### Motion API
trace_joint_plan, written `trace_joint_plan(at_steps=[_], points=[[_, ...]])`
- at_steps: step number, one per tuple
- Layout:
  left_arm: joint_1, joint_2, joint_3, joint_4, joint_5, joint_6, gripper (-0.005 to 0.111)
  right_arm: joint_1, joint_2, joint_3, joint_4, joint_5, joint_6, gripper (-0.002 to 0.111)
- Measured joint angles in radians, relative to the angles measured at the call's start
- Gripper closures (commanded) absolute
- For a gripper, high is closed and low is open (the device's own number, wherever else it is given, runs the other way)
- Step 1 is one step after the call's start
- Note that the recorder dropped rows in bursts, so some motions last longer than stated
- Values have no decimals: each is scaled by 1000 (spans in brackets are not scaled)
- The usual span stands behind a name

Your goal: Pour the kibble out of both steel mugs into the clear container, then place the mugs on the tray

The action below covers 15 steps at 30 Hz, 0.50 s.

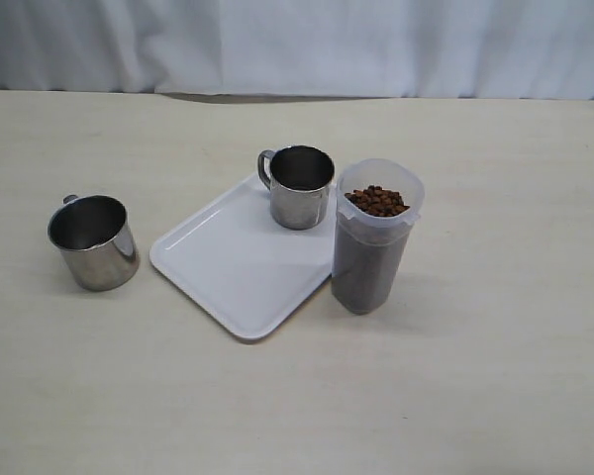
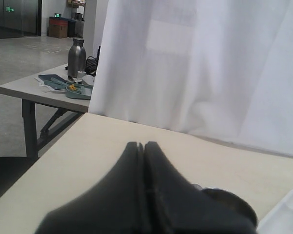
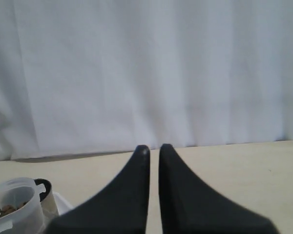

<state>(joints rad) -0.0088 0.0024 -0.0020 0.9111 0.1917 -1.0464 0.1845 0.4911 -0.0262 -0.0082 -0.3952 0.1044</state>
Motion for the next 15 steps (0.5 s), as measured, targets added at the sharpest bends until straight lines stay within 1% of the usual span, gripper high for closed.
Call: trace_joint_plan(at_steps=[3, 8, 15], points=[[0, 0, 0, 0, 0, 0, 107, 0, -99, 21, 31, 16, -9, 103], [0, 0, 0, 0, 0, 0, 107, 0, -268, 21, 134, 122, -95, 103], [0, 0, 0, 0, 0, 0, 107, 0, -440, 21, 157, 250, -119, 103]])
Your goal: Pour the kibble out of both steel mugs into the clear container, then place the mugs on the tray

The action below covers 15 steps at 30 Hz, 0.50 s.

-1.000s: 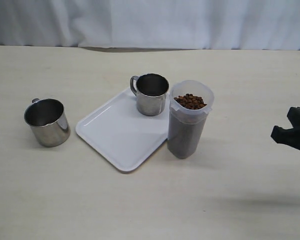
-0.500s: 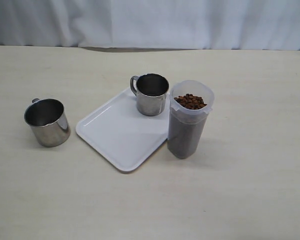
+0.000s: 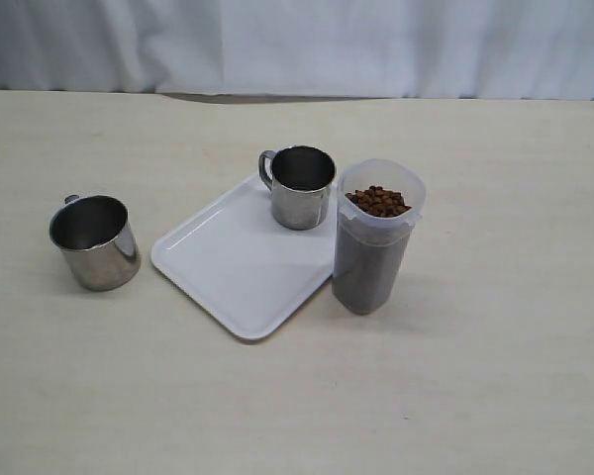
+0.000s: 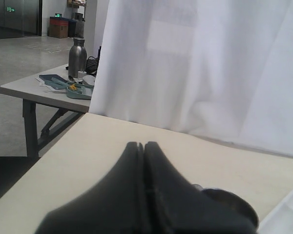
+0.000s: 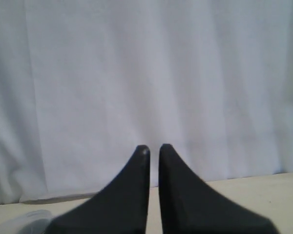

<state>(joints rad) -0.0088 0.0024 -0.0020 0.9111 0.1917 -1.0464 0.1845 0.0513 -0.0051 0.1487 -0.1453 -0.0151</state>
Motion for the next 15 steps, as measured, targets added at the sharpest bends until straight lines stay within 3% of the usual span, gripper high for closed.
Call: trace_joint_plan(at_steps=[15], points=[[0, 0, 0, 0, 0, 0, 107, 0, -48, 0, 2, 125, -12, 103]])
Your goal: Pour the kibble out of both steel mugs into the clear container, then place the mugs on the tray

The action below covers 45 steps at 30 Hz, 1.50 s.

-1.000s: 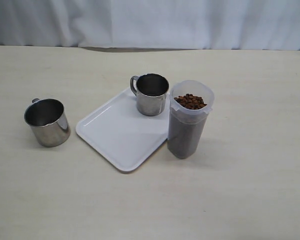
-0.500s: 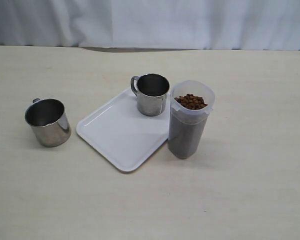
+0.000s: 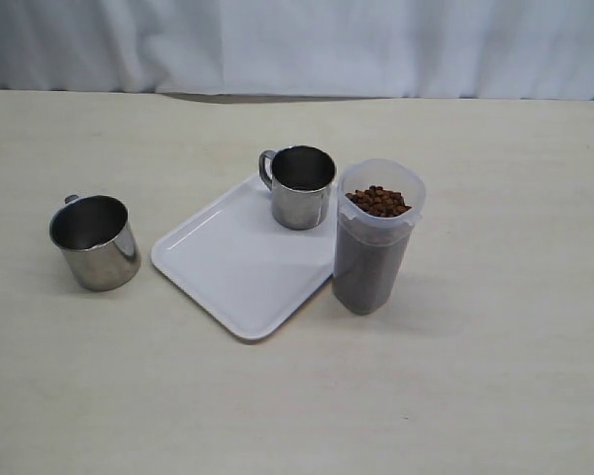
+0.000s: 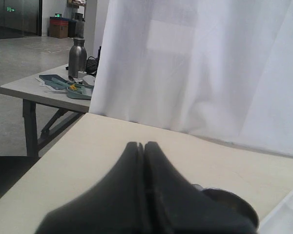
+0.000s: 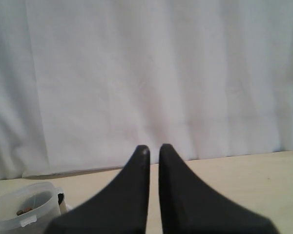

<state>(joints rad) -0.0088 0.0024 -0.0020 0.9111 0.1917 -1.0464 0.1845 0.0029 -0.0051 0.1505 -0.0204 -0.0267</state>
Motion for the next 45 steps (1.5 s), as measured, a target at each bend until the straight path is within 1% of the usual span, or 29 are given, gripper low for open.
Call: trace_joint_plan(at_steps=[19, 21, 24, 25, 31, 36, 40, 45], points=[[0, 0, 0, 10, 0, 0, 107, 0, 0, 0, 0, 0, 0, 103], [0, 0, 0, 49, -28, 0, 107, 0, 0, 0, 0, 0, 0, 103], [0, 0, 0, 120, -121, 0, 107, 0, 0, 0, 0, 0, 0, 103], [0, 0, 0, 136, -173, 0, 107, 0, 0, 0, 0, 0, 0, 103], [0, 0, 0, 172, -337, 0, 107, 0, 0, 0, 0, 0, 0, 103], [0, 0, 0, 183, -374, 2, 107, 0, 0, 0, 0, 0, 0, 103], [0, 0, 0, 217, -377, 21, 107, 0, 0, 0, 0, 0, 0, 103], [0, 0, 0, 201, -368, 23, 107, 0, 0, 0, 0, 0, 0, 103]])
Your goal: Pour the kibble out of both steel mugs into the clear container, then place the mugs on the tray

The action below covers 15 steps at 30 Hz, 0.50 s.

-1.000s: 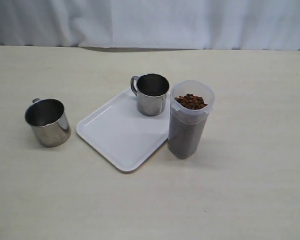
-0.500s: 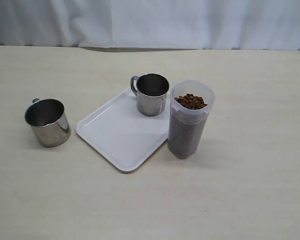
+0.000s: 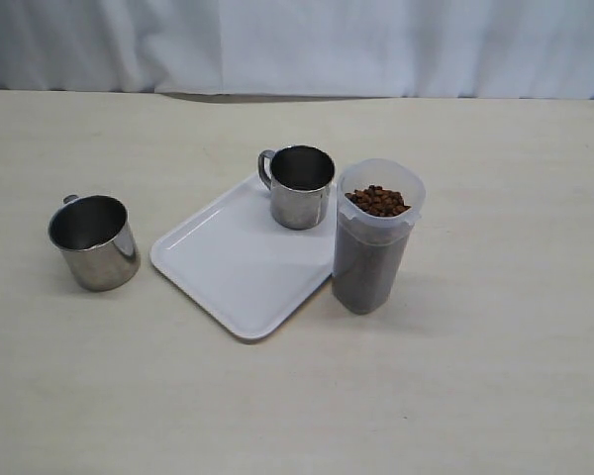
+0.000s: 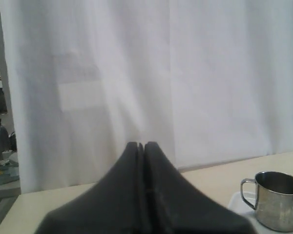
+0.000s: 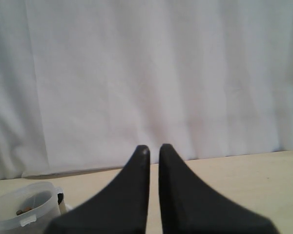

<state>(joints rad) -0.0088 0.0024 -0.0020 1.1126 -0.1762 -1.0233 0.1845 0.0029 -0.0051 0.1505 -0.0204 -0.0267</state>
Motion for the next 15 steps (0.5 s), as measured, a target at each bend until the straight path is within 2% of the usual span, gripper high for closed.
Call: trace_joint_plan(at_steps=[3, 9, 15], points=[[0, 44, 0, -15, 53, 0, 107, 0, 0, 0, 0, 0, 0, 103], [0, 319, 0, -20, 72, 2, 107, 0, 0, 0, 0, 0, 0, 103], [0, 595, 0, -33, -4, 54, 107, 0, 0, 0, 0, 0, 0, 103]])
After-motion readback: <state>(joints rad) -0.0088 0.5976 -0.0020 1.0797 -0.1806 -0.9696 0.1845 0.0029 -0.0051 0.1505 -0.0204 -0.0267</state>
